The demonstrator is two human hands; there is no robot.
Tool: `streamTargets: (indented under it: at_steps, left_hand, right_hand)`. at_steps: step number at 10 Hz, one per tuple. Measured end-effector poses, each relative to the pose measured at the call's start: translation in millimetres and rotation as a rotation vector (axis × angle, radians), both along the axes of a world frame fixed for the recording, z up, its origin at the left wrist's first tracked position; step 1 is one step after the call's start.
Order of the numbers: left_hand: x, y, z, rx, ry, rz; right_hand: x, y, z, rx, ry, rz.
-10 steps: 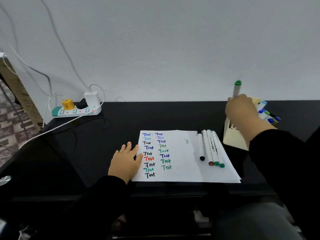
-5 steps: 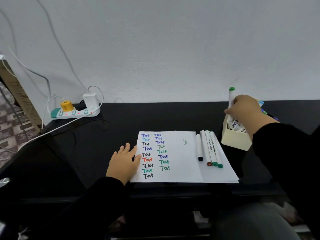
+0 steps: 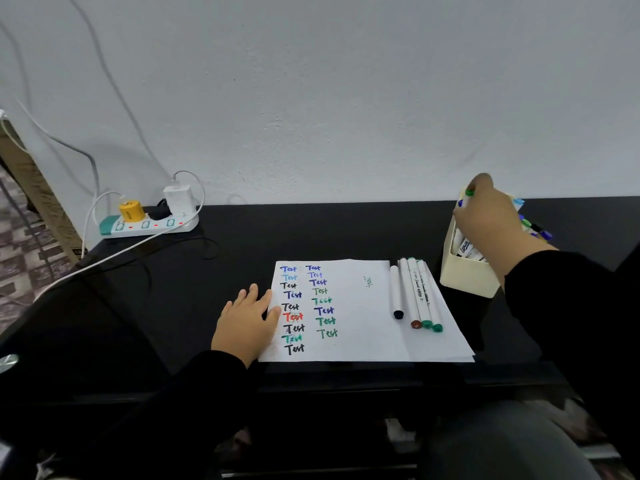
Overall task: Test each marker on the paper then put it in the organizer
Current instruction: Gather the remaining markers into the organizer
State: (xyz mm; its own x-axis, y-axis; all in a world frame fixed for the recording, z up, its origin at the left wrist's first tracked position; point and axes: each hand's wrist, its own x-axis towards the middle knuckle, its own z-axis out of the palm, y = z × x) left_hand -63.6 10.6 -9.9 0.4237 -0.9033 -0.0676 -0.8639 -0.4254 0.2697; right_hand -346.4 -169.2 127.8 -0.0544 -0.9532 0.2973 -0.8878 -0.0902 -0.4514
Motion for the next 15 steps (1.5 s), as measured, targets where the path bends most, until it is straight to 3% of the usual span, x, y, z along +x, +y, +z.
streamTargets:
  at_steps: [3, 7, 9, 11, 13, 15]
  left_hand:
    - [0.0, -0.2, 0.3, 0.005, -0.011, 0.001]
    - [0.8, 0.7, -2.1, -0.005, -0.008, -0.005]
    - [1.9, -0.2, -2.3, 0.000, 0.000, -0.002]
    - [3.5, -1.1, -3.8, 0.004, 0.001, -0.002]
    - [2.4, -0.7, -4.6, -0.028, -0.012, -0.004]
    - [2.6, -1.0, -7.9, -0.069, -0.007, 0.007]
  right_hand:
    - [-4.7, -1.2, -8.8, -0.047, 0.045, 0.007]
    - [11.9, 27.8, -2.3, -0.143, 0.307, 0.027]
    - [34.0, 51.7, -11.2, 0.018, 0.484, 0.179]
    - [54.5, 63.3, -33.7, 0.408, 0.548, 0.208]
    - [61.0, 66.8, -60.5, 0.504, 0.629, 0.183]
    - [60.7, 64.4, -74.8, 0.459, 0.583, 0.119]
